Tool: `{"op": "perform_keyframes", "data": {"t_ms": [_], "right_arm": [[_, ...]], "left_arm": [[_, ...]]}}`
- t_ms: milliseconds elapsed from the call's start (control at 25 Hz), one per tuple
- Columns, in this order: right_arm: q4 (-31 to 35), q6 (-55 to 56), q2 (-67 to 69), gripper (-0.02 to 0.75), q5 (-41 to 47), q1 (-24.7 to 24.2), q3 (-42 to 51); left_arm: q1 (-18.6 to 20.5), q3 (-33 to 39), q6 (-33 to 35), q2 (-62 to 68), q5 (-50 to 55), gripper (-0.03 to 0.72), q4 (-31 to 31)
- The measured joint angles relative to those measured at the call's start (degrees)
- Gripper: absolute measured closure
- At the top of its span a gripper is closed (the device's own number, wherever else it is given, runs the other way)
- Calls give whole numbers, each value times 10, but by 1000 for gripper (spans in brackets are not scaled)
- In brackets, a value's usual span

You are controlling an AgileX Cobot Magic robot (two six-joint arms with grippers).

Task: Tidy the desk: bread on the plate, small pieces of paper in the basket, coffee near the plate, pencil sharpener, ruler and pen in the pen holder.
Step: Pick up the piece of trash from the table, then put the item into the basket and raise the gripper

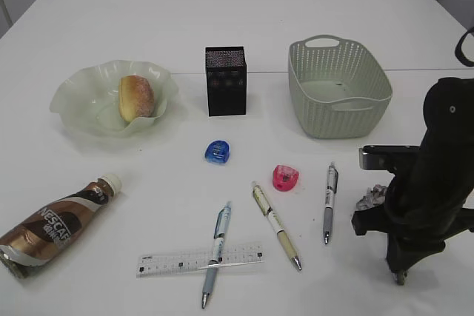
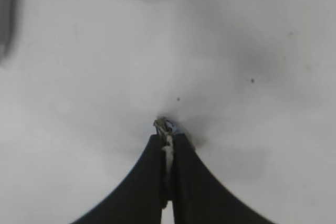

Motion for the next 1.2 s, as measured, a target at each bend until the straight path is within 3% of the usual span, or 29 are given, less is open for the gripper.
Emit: {"op": "perform_keyframes", "data": {"t_ms": [560,840,1200], "right_arm": [[-7,-1,-177,740,32,0,-9],[-69,-1,-205,740,22,0,-113],[-75,-1,-121,740,-10,0,-290]], "left_arm": [[0,1,0,0,-1,299,45],[0,3,0,0,-1,325,46],[0,3,0,0,-1,328,46]]}}
